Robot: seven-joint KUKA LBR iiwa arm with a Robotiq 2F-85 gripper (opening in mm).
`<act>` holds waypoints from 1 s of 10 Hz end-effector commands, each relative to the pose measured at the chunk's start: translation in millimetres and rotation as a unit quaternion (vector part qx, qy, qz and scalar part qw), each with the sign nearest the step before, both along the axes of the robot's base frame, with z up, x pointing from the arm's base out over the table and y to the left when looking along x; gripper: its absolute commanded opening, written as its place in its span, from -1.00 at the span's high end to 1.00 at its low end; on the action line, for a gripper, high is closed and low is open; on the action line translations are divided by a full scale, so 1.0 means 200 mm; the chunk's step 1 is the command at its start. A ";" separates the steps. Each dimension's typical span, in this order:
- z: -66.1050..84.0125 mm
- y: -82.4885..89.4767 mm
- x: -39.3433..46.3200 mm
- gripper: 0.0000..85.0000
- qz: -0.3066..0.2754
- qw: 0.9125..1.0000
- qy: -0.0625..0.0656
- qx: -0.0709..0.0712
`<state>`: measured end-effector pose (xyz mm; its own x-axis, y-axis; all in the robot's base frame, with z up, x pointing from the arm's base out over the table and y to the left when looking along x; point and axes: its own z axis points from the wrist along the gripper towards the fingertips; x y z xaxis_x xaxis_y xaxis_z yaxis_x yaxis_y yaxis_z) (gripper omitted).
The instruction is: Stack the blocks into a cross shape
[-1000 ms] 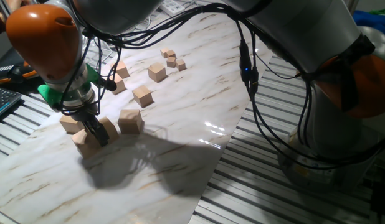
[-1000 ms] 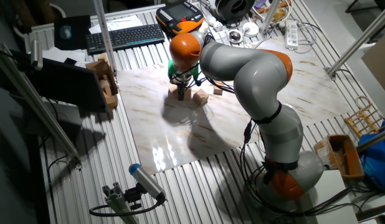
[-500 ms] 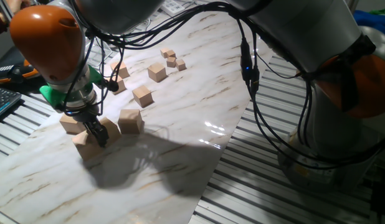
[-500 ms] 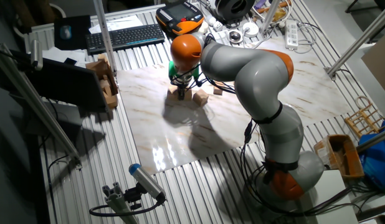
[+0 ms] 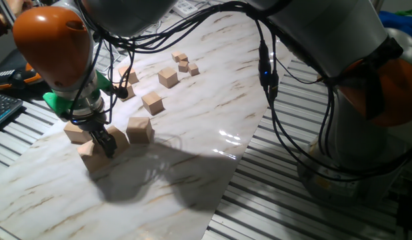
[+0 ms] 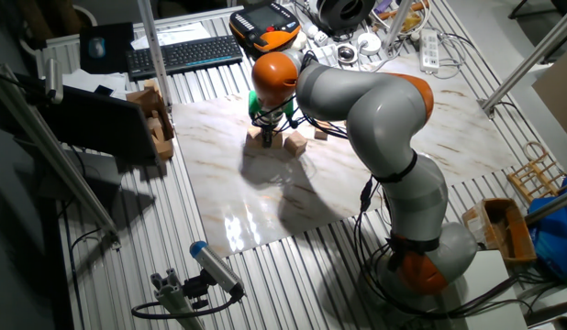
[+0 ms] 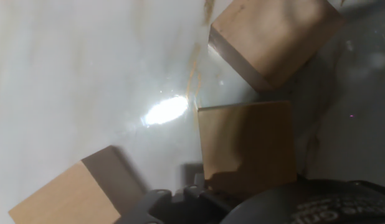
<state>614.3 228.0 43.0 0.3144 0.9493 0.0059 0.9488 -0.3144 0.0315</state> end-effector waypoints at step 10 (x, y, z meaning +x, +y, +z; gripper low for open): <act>0.05 0.01 0.005 1.00 0.003 1.000 0.007 -0.003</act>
